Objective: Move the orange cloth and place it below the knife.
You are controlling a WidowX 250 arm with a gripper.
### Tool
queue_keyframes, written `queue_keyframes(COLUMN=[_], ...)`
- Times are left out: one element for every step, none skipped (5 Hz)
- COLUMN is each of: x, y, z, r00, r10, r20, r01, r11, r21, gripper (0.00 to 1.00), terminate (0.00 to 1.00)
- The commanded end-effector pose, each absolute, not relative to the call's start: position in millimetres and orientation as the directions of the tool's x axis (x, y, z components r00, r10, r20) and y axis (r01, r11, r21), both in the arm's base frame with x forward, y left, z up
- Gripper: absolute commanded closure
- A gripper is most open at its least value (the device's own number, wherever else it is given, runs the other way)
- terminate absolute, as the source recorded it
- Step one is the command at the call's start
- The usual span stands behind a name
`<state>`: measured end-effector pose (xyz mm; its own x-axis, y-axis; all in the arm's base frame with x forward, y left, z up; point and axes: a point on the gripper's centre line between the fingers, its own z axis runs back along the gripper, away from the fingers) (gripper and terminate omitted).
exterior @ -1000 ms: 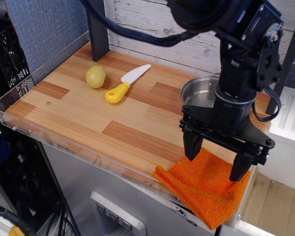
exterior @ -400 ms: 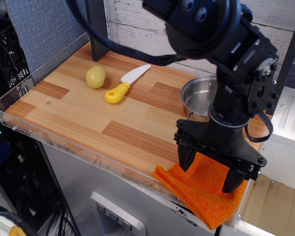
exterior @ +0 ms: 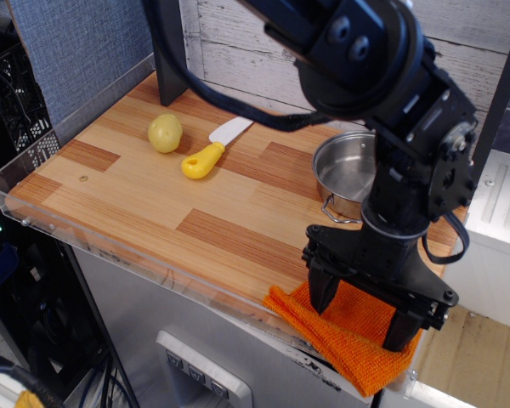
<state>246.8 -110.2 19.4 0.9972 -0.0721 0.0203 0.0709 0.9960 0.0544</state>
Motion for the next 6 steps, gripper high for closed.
queue_keyframes(x=[248, 245, 247, 248, 250, 251], y=[-118, -117, -113, -92, -46, 4], z=[8, 6, 5, 6, 14, 24], r00=[0.997, 0.999, 0.999, 0.998, 0.99, 0.973], r10=[-0.08, -0.038, -0.008, 0.028, 0.117, 0.207], r20=[0.018, 0.024, 0.04, 0.059, 0.084, 0.105], r01=[0.078, 0.036, 0.006, -0.03, -0.12, -0.213], r11=[0.995, 0.998, 0.999, 0.999, 0.992, 0.975], r21=[0.067, 0.061, 0.034, 0.026, 0.028, 0.056], gripper=[0.0, 0.0, 0.0, 0.0, 0.0, 0.0], terminate=[0.0, 0.0, 0.0, 0.0, 0.0, 0.0])
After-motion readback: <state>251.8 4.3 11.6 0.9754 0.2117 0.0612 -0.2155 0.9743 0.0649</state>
